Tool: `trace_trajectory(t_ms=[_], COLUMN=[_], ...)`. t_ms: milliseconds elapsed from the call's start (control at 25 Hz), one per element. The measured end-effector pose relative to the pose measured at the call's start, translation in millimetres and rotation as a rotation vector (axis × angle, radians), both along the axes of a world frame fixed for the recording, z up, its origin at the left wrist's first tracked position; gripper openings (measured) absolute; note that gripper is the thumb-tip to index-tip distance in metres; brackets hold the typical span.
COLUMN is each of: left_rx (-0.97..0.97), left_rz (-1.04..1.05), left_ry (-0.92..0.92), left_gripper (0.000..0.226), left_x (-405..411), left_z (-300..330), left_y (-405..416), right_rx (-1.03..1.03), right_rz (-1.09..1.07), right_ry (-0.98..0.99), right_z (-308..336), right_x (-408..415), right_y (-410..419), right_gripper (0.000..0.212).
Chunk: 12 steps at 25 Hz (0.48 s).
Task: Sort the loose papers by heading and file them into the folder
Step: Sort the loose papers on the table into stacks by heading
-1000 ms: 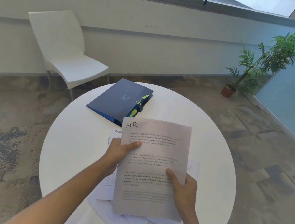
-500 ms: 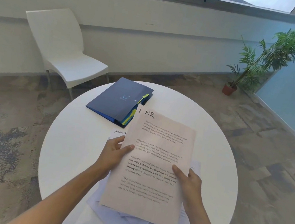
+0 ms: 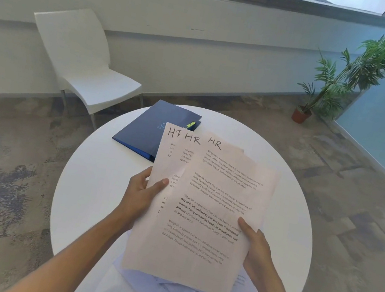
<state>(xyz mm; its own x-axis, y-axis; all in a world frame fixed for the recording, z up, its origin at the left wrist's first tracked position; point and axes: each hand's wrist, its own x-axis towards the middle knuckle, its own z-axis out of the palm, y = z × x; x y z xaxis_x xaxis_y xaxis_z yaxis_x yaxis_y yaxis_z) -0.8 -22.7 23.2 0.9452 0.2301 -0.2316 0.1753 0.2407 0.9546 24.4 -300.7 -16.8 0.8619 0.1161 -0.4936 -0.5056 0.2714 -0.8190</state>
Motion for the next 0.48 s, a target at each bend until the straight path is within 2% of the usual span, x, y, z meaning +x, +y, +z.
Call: trace_trajectory(t_ms=[160, 240, 280, 480], left_rx=[-0.016, -0.001, 0.004, 0.017], left_rz=[0.028, 0.007, -0.012, -0.176], left_ry=[0.017, 0.028, 0.04, 0.108], left_gripper=[0.024, 0.019, 0.016, 0.026], left_x=[2, 3, 4, 3], left_z=[2, 0, -1, -11], left_y=[3, 2, 1, -4], right_rx=[-0.053, -0.092, -0.108, -0.154], right_rz=[0.052, 0.067, 0.066, 0.043], right_ry=[-0.049, -0.071, -0.084, -0.135], right_z=[0, 0, 0, 2], right_x=[-3, -4, -5, -7], right_y=[3, 4, 6, 11], right_gripper=[0.031, 0.03, 0.029, 0.025])
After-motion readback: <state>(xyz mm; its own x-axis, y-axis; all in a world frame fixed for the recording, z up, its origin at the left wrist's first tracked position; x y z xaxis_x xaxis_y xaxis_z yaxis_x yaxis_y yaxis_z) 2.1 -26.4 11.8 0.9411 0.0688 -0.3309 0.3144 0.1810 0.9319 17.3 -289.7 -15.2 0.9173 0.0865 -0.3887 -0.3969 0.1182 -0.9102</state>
